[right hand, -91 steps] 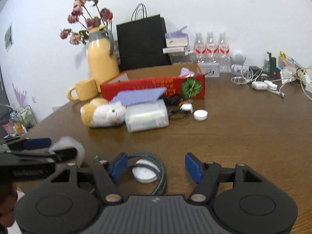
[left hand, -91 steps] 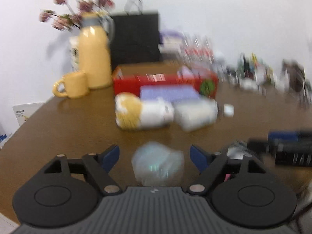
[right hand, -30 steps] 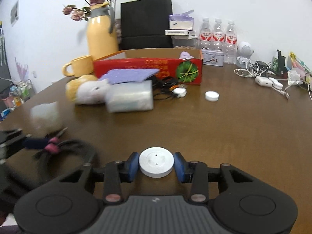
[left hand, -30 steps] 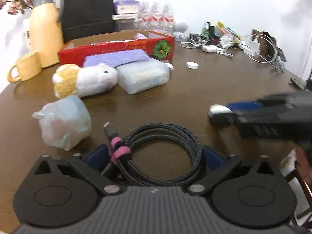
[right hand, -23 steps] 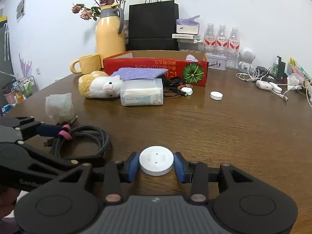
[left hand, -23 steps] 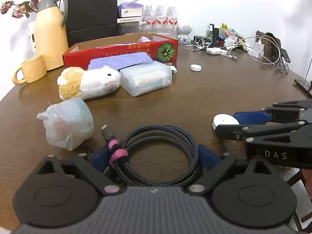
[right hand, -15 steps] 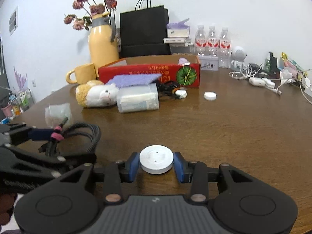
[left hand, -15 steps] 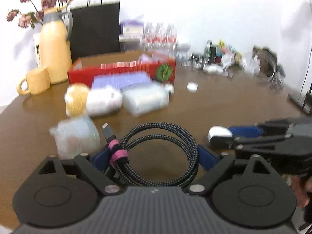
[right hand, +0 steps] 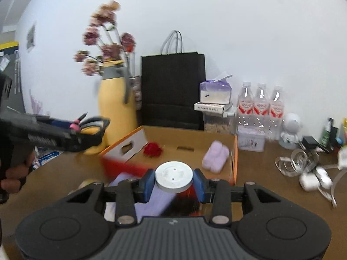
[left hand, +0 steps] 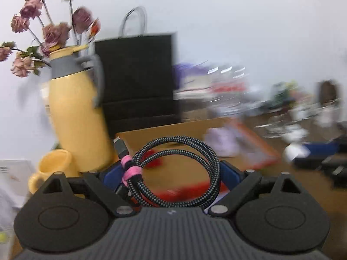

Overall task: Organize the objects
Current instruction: 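Grasp a white round charger with the right tool while the left tool carries the cable, then drop the cable and charger into the box, open both tools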

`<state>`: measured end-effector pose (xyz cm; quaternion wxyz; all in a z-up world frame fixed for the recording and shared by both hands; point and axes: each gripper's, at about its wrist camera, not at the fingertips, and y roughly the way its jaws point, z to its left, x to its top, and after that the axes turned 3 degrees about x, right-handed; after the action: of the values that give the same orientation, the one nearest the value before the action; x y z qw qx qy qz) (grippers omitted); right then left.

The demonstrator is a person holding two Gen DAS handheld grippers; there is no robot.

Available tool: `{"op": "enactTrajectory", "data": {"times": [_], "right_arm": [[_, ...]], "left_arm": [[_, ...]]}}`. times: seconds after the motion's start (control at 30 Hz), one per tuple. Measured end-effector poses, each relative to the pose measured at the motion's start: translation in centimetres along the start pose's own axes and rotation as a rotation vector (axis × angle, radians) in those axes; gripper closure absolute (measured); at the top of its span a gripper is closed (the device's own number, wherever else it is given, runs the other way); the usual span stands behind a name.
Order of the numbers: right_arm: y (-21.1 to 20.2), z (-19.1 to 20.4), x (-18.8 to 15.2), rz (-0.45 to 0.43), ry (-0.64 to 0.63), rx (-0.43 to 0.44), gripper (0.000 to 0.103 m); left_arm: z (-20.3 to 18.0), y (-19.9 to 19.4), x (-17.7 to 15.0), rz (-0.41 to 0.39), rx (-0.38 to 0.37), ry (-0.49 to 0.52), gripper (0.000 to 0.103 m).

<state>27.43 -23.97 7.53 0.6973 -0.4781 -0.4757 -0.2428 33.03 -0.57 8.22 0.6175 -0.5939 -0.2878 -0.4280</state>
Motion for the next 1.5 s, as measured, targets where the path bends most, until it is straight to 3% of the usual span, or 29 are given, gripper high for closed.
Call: {"op": "enactTrajectory", "data": {"times": [0.1,0.17,0.27,0.47,0.57,0.77,1.0,1.13,1.2,1.4,1.5], "right_arm": [[7.7,-2.4,3.7,0.086,0.088,0.014,0.066],[13.3,-3.6,5.5,0.156,0.129,0.006,0.066],[20.2,-4.5,6.3,0.237,0.137,-0.032,0.066],[29.4,-5.4,5.5,0.330,0.101,-0.120,0.065],[30.5,-6.2,5.5,0.326,0.125,-0.141,0.039],[25.0,-6.3,7.5,0.190,0.161,-0.134,0.028],[12.8,-5.2,8.4,0.112,0.115,-0.089,0.021],[3.6,-3.3,5.0,0.012,0.099,-0.063,0.016],[-0.8,-1.8,2.2,-0.019,0.081,-0.033,0.014],[-10.7,3.4,-8.8,0.004,0.071,-0.041,0.009],[-13.6,5.7,-13.4,0.032,0.078,-0.078,0.009]], "left_arm": [[-0.2,7.0,1.1,0.096,0.048,0.061,0.010],[0.0,10.8,1.2,0.184,0.032,0.061,0.010],[0.0,14.9,0.7,0.250,0.040,0.086,0.010],[0.5,18.2,-0.9,0.333,0.024,0.132,0.008],[0.8,17.9,-0.8,0.321,0.023,0.119,0.008],[2.2,14.8,1.9,0.309,-0.014,-0.024,0.006],[2.7,2.9,3.9,0.102,0.000,-0.051,0.000],[1.9,-6.0,-0.7,-0.044,0.095,-0.059,0.000],[1.1,-9.9,-3.9,-0.085,0.066,-0.068,0.000],[-2.5,-20.4,-13.1,-0.080,-0.043,-0.158,0.000],[-5.0,-23.7,-16.4,-0.069,-0.045,-0.029,0.000]]}}
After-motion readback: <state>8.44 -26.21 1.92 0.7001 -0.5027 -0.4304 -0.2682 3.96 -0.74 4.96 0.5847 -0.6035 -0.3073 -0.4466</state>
